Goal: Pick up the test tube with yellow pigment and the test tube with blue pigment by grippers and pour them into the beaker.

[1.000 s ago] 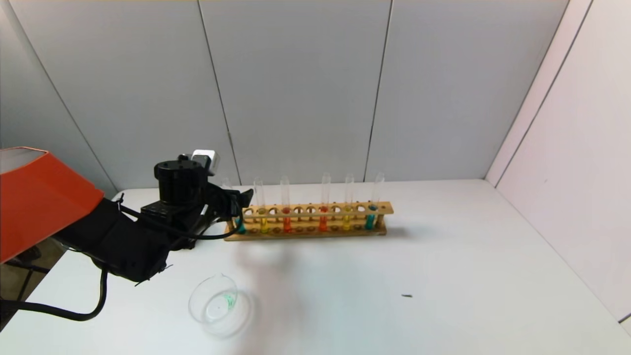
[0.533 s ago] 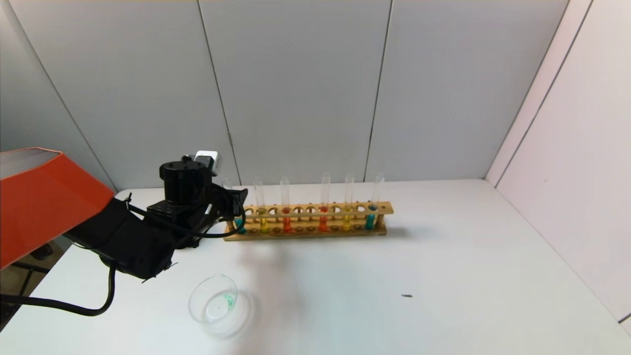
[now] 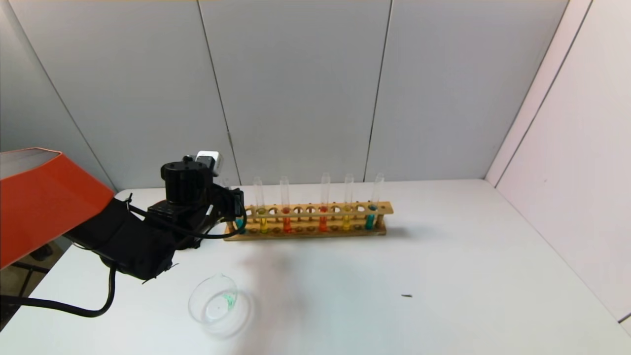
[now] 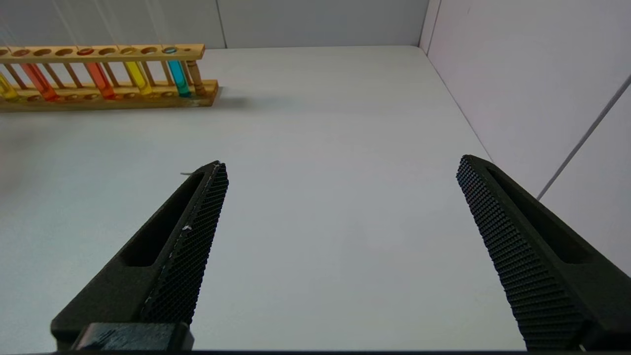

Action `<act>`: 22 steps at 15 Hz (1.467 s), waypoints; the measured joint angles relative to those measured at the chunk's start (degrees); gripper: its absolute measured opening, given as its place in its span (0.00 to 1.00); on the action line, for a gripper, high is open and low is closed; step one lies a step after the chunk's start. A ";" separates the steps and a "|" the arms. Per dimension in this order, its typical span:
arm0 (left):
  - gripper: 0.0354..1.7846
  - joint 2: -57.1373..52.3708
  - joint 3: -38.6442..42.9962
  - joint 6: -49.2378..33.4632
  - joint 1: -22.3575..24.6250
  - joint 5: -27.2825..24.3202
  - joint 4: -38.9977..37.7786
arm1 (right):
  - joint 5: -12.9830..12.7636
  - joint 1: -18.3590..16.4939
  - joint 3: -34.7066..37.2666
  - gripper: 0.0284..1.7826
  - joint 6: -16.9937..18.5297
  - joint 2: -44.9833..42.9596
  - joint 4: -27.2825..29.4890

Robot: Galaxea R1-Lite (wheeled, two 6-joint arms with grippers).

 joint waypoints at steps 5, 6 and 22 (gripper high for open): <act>0.17 -0.28 -0.05 0.22 -0.24 0.13 0.15 | 0.00 0.00 0.00 0.95 0.00 0.00 0.00; 0.17 -0.38 -0.09 0.20 -0.28 0.17 0.17 | 0.00 0.00 0.00 0.95 -0.02 0.00 0.00; 0.17 -7.66 -10.25 0.61 -0.28 1.40 17.92 | 0.00 -0.02 0.00 0.95 0.00 0.00 -0.02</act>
